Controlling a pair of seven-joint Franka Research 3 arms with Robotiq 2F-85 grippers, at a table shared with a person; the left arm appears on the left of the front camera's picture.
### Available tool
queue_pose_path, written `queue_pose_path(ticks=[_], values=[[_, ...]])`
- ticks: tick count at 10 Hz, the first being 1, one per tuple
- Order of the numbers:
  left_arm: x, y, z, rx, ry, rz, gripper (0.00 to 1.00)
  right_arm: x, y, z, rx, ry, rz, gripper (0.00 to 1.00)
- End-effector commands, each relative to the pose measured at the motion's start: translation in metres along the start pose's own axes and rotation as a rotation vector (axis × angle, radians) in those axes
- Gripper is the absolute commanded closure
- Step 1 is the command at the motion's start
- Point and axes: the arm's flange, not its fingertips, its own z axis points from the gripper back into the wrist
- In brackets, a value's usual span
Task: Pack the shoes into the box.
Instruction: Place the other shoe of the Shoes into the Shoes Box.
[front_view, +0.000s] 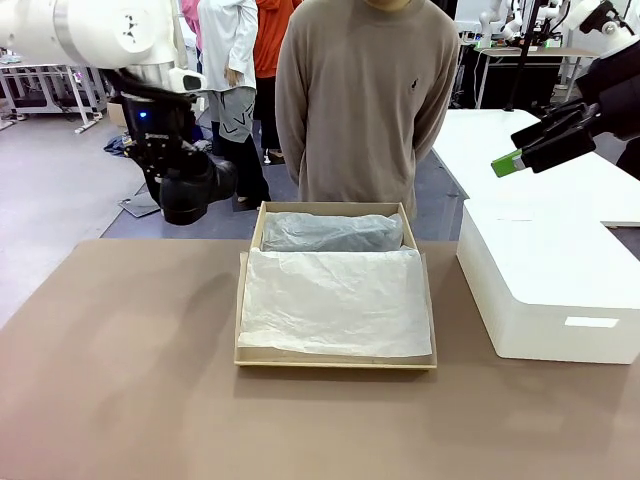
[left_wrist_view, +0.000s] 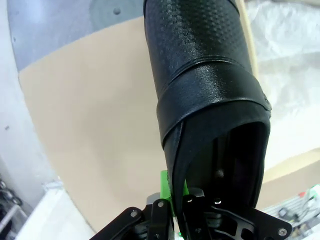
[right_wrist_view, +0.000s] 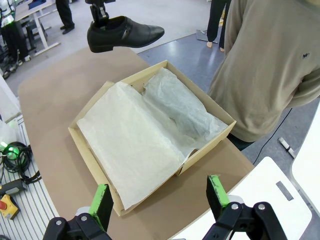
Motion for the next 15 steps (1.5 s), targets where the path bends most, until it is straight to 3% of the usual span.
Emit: queue_pose_path(ticks=[1, 3, 6, 14, 15], values=[[0.008, -0.033, 0.02, 0.0, -0.016, 0.166, 1.0, 0.0, 0.0, -0.001, 0.012, -0.015, -0.002, 0.0], [0.008, -0.068, 0.023, 0.031, -0.034, 0.303, 1.0, 0.0, 0.0, -0.001, 0.012, -0.015, -0.002, 0.0], [0.004, -0.107, 0.013, -0.023, -0.042, 0.382, 1.0, 0.0, 0.0, -0.001, 0.012, -0.015, -0.002, 0.0], [0.003, -0.11, 0.004, -0.012, -0.024, 0.359, 1.0, 0.0, 0.0, -0.001, 0.012, -0.015, -0.002, 0.0], [0.005, -0.115, 0.001, -0.036, -0.026, 0.459, 1.0, 0.0, 0.0, -0.001, 0.012, -0.015, -0.002, 0.0]])
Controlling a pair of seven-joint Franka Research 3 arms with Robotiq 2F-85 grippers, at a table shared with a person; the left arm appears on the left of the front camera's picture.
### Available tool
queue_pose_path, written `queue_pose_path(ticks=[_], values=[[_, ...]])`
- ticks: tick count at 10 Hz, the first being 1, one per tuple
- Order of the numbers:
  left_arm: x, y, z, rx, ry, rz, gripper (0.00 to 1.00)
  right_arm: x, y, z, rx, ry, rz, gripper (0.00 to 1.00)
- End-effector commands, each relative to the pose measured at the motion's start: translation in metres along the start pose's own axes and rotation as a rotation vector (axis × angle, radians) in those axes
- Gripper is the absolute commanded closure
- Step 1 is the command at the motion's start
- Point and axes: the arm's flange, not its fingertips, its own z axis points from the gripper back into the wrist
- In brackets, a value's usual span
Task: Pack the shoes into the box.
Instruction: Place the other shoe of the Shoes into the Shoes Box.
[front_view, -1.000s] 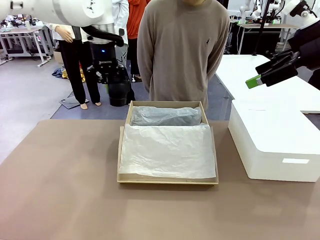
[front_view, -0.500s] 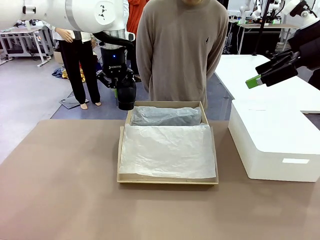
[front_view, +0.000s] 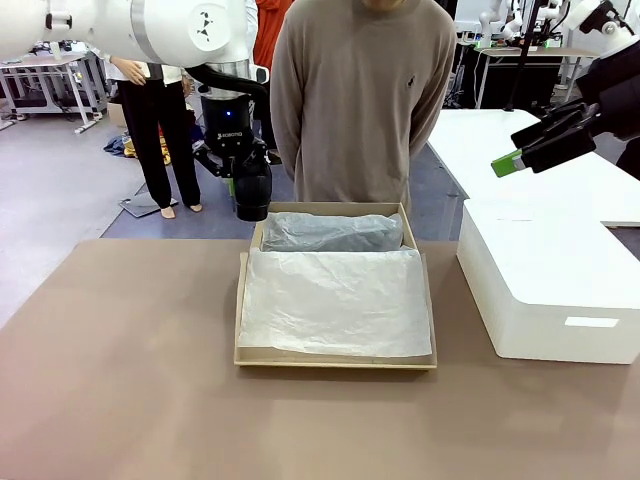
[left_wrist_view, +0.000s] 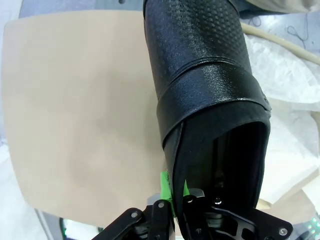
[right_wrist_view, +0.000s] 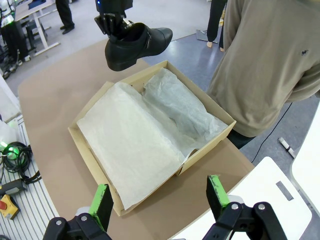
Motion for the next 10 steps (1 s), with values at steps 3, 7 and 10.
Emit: queue_pose_path(ticks=[3, 7, 10], values=[[-0.023, -0.043, 0.016, -0.02, -0.009, 0.426, 1.0, 0.0, 0.0, -0.001, 0.012, -0.015, -0.002, 0.0], [-0.048, -0.101, 0.014, -0.032, -0.105, 0.722, 1.0, 0.0, 0.0, -0.001, 0.012, -0.015, -0.002, 0.0], [-0.055, -0.108, 0.012, -0.055, -0.119, 0.698, 1.0, 0.0, 0.0, -0.001, 0.012, -0.015, -0.002, 0.0]])
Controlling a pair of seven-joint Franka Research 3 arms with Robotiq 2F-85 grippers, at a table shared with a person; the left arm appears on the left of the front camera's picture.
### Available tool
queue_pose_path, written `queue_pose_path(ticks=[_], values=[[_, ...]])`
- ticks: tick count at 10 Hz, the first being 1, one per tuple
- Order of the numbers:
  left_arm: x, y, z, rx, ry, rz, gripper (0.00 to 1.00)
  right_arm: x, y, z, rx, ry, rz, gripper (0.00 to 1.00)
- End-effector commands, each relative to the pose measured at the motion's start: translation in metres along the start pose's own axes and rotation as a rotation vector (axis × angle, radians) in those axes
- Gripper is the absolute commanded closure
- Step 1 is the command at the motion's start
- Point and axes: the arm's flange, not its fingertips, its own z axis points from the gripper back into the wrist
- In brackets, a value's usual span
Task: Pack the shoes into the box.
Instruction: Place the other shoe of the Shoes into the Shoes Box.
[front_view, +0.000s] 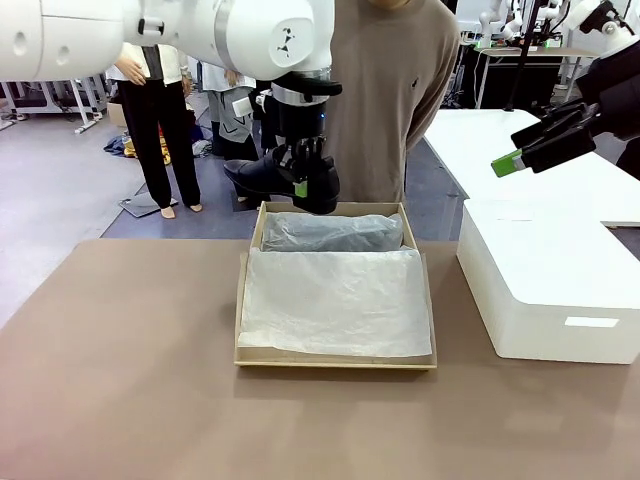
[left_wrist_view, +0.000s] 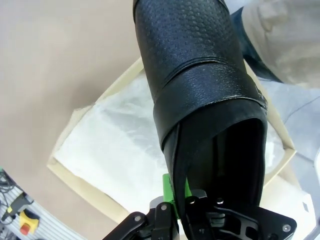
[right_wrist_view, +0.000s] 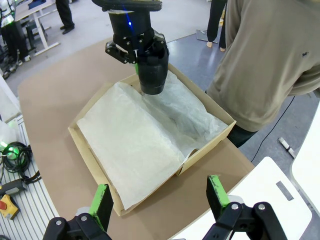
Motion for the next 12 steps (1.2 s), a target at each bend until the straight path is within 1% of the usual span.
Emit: queue_pose_path(ticks=[1, 5, 6, 8, 10, 12], values=[[0.002, 0.001, 0.003, 0.0, -0.001, 0.003, 1.0, 0.0, 0.0, -0.001, 0.012, -0.015, -0.002, 0.0], [0.002, 0.001, 0.003, 0.0, -0.001, 0.003, 1.0, 0.0, 0.0, -0.001, 0.012, -0.015, -0.002, 0.0], [0.0, 0.0, -0.002, 0.003, 0.002, -0.001, 1.0, 0.0, 0.0, -0.001, 0.012, -0.015, -0.002, 0.0], [-0.025, -0.014, -0.003, -0.02, 0.055, 0.104, 1.0, 0.0, 0.0, -0.001, 0.012, -0.015, -0.002, 0.0], [-0.052, -0.03, -0.003, -0.017, 0.049, 0.156, 1.0, 0.0, 0.0, -0.001, 0.012, -0.015, -0.002, 0.0], [-0.072, -0.043, -0.011, 0.008, 0.019, 0.236, 1.0, 0.0, 0.0, -0.001, 0.012, -0.015, -0.002, 0.0]])
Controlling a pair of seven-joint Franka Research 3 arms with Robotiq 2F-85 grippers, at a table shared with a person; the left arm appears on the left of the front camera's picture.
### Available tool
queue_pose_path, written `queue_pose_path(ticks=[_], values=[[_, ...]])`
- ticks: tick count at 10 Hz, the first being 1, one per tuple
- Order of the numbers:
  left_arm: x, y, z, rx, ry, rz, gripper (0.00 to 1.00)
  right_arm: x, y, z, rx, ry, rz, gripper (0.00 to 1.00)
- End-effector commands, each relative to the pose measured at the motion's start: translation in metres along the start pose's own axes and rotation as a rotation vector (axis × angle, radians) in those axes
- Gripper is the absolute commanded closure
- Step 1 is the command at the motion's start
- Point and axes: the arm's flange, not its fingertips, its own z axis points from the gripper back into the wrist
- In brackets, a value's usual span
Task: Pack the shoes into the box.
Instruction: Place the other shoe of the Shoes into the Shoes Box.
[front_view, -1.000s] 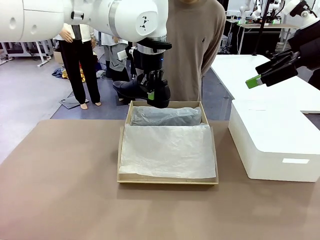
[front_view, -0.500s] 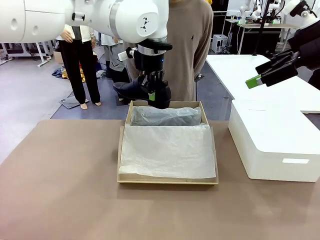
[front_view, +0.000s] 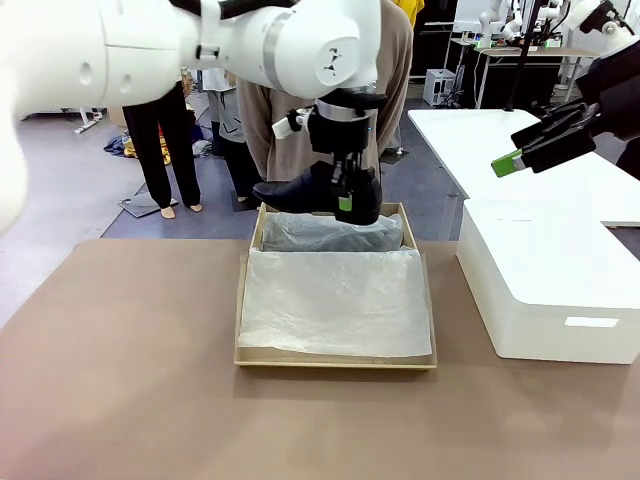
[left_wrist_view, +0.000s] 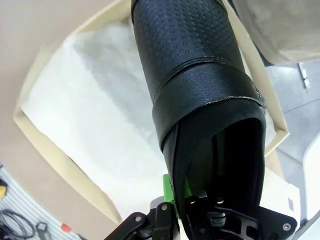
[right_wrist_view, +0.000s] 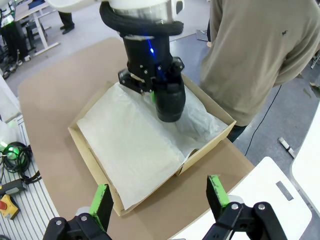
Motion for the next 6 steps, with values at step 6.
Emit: queue_pose_path(ticks=[6], values=[[-0.037, -0.028, -0.019, 0.046, -0.055, 0.247, 1.0, 0.0, 0.0, -0.001, 0.012, -0.015, -0.002, 0.0]])
